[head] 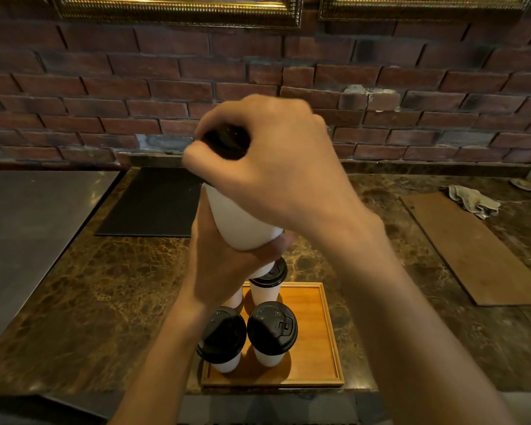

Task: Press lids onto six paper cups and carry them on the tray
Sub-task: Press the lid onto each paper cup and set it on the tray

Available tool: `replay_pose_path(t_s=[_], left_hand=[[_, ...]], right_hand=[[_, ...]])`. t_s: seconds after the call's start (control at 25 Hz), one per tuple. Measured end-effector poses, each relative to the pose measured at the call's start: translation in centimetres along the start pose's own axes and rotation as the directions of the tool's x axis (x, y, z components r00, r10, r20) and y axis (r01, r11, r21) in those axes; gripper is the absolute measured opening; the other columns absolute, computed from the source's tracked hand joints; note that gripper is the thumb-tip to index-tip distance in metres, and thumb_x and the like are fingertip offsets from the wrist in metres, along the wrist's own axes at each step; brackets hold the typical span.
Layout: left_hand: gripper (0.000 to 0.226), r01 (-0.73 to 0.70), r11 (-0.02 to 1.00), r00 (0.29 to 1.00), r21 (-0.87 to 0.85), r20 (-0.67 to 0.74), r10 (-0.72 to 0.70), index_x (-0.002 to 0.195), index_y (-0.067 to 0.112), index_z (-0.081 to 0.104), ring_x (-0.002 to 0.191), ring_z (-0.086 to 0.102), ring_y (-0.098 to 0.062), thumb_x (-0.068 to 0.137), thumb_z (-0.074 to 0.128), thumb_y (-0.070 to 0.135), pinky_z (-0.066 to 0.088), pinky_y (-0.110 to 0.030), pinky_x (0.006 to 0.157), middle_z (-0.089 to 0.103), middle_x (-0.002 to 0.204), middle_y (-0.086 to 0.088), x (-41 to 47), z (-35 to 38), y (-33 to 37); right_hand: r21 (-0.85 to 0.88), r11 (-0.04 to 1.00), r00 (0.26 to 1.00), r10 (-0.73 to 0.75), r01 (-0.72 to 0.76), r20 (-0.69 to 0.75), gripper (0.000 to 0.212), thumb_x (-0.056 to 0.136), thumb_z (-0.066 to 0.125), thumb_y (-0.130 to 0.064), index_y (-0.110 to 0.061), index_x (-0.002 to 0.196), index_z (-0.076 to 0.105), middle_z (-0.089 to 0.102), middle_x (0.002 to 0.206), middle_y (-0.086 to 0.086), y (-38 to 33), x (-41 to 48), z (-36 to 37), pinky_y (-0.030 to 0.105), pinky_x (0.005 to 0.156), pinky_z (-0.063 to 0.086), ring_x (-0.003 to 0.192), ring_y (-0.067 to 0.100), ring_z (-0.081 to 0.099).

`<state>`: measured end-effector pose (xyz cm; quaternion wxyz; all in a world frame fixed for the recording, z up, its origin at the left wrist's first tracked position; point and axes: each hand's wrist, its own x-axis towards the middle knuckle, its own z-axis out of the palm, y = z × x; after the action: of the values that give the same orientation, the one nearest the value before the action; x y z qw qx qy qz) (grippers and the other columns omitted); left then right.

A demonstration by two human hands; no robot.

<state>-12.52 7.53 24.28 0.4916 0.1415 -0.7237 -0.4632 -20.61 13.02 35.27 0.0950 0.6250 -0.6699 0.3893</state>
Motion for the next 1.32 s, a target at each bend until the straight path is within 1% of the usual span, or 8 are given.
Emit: replay_pose_path(t_s=[0.2,0.44,0.56,0.72,0.8,0.92,1.12,1.32], left_hand=[[0.075,0.084,0.996,0.976,-0.026,0.202,-0.077,0.115,0.032,0.042,0.099,0.059,0.009,0.051,0.081,0.035,0.051,-0.007,0.066,0.058,0.101,0.036,0.9,-1.5,0.5],[0.065,0.206,0.954,0.893,-0.217,0.441,-0.093,0.11,0.044,0.059,0.101,0.065,-0.011,0.054,0.081,0.017,0.055,-0.021,0.073,0.067,0.108,0.008,0.4,-2.3,0.4],[0.063,0.151,0.972,0.95,-0.18,0.299,-0.092,0.109,0.044,0.055,0.097,0.065,-0.006,0.054,0.081,0.026,0.054,-0.016,0.069,0.067,0.104,0.014,0.3,-1.6,0.2],[0.08,0.108,0.991,0.99,-0.075,0.102,-0.101,0.117,0.027,0.046,0.096,0.062,-0.001,0.049,0.083,0.044,0.052,-0.012,0.064,0.061,0.104,0.011,0.8,-0.9,0.0],[0.071,0.125,0.987,0.977,-0.105,0.186,-0.104,0.114,0.037,0.051,0.096,0.064,-0.004,0.051,0.083,0.038,0.054,-0.016,0.066,0.065,0.102,0.014,0.9,-1.8,-0.2],[0.064,0.21,0.954,0.886,-0.213,0.454,-0.094,0.108,0.05,0.059,0.1,0.065,-0.008,0.053,0.081,0.024,0.056,-0.022,0.071,0.067,0.105,0.015,0.6,-3.2,-0.1],[0.059,0.236,0.942,0.886,-0.237,0.451,-0.109,0.107,0.045,0.062,0.1,0.066,-0.017,0.056,0.08,0.021,0.057,-0.031,0.075,0.069,0.107,0.005,0.9,-2.8,-0.4],[0.059,0.087,0.996,0.988,-0.027,0.131,-0.083,0.103,0.038,0.048,0.091,0.06,0.01,0.052,0.076,0.043,0.049,-0.007,0.059,0.059,0.093,0.036,1.2,-1.3,0.0]], right_hand=[[0.359,0.927,0.957,-0.196,0.109,0.215,0.02,0.092,0.062,-0.027,-0.019,0.108,0.071,0.065,0.106,-0.01,2.2,0.9,-2.6,0.017,0.086,0.049,0.102,0.001,0.06],[0.538,0.838,0.833,-0.36,0.09,0.42,0.03,0.092,0.061,-0.01,-0.009,0.122,0.061,0.064,0.118,0.011,2.9,1.6,-3.3,0.022,0.084,0.048,0.106,0.012,0.062],[0.343,0.939,0.929,-0.161,0.04,0.334,0.023,0.094,0.062,-0.029,-0.021,0.113,0.07,0.068,0.108,-0.009,1.8,1.1,-2.6,0.019,0.082,0.051,0.1,0.001,0.061],[-0.11,0.994,0.996,-0.001,0.011,0.084,0.028,0.09,0.051,-0.053,-0.038,0.1,0.073,0.07,0.093,-0.016,-0.1,0.7,-0.2,0.035,0.074,0.056,0.088,0.008,0.063],[0.055,0.996,0.974,-0.083,0.073,0.21,0.026,0.092,0.056,-0.048,-0.034,0.108,0.072,0.069,0.101,-0.016,0.4,1.6,-1.4,0.029,0.079,0.054,0.095,0.003,0.063],[0.485,0.87,0.836,-0.331,0.091,0.437,0.028,0.094,0.063,-0.019,-0.016,0.121,0.064,0.066,0.114,-0.001,1.9,2.0,-3.4,0.019,0.081,0.049,0.102,0.003,0.062],[0.389,0.919,0.968,-0.15,0.061,0.203,0.012,0.088,0.069,-0.025,-0.018,0.096,0.075,0.071,0.092,-0.01,0.7,1.1,-1.8,0.017,0.079,0.051,0.09,-0.001,0.065],[0.248,0.969,0.999,0.026,-0.018,-0.03,0.02,0.087,0.068,-0.04,-0.025,0.098,0.077,0.071,0.091,-0.016,0.1,1.0,-0.6,0.018,0.081,0.053,0.092,-0.003,0.064]])
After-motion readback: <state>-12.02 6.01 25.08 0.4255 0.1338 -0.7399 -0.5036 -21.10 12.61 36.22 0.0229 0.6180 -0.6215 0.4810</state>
